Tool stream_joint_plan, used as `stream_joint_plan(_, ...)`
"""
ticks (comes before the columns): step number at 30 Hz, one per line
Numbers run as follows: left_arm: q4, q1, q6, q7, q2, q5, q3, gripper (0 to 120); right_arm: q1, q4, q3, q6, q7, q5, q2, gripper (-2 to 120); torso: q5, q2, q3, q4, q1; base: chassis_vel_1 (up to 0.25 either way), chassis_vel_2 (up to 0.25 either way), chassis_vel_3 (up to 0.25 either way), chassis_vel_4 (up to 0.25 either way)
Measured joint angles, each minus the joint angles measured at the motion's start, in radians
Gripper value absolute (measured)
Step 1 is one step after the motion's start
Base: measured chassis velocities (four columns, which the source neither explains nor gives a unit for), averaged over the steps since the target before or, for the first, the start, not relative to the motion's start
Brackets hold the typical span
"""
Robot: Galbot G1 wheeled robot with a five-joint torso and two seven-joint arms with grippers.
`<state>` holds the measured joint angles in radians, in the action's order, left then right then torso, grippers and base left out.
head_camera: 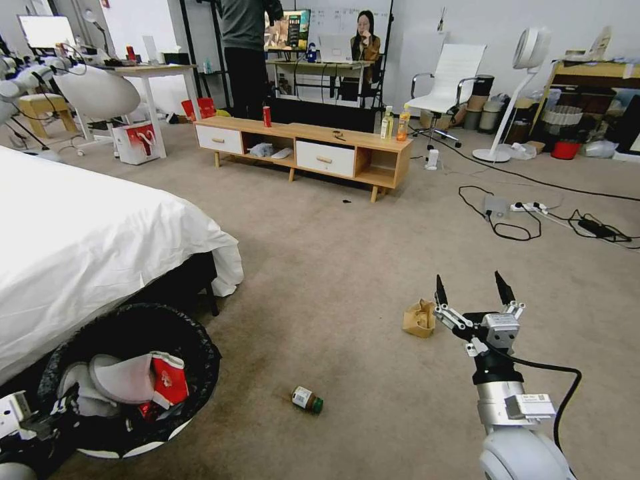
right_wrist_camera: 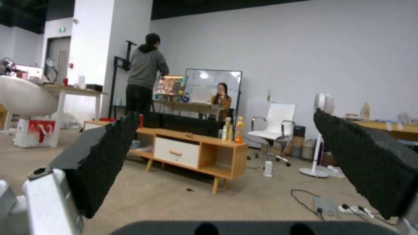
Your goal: Pick up the trash bin and place the garbage on the floor into it.
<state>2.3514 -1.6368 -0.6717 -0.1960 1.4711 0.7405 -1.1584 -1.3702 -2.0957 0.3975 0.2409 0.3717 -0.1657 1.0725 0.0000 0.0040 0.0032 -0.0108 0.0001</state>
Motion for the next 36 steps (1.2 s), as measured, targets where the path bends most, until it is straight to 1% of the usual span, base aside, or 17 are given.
stream_joint_plan(10, 0.002, -0.001, 0.0, 0.003, 0.001, -0.003, 0.004, 5, -0.009, 0.0, 0.008, 0.0, -0.002, 0.005, -0.003, 100, 0.0, 0.0, 0.0, 0.0, 0.0, 0.0, 0.0, 0.0, 0.0)
stream_joint_plan(23, 0.007, -0.004, 0.001, 0.004, 0.001, -0.002, 0.004, 5, -0.007, 0.006, 0.001, 0.01, 0.008, 0.014, -0.002, 100, 0.0, 0.0, 0.0, 0.0, 0.0, -0.099, 0.104, 0.104, -0.1)
stream_joint_plan(32, 0.01, -0.006, 0.001, 0.005, 0.001, -0.002, 0.003, 5, 0.003, 0.013, -0.011, 0.011, -0.001, 0.002, -0.013, 100, 0.0, 0.0, 0.0, 0.0, 0.0, -0.003, 0.006, 0.001, -0.002)
stream_joint_plan(35, 0.01, -0.007, 0.001, 0.005, -0.001, -0.001, 0.001, 5, 0.011, 0.01, -0.02, -0.01, 0.002, -0.02, -0.029, 100, 0.0001, 0.0, 0.0, 0.0, 0.0, 0.0, 0.0, 0.0, 0.0)
stream_joint_plan(36, 0.011, -0.007, 0.001, 0.005, -0.001, -0.001, 0.001, 5, 0.016, 0.002, -0.028, -0.036, 0.009, -0.041, -0.042, 100, 0.0001, 0.0, 0.0, 0.0, 0.0, 0.0, 0.0, 0.0, 0.0)
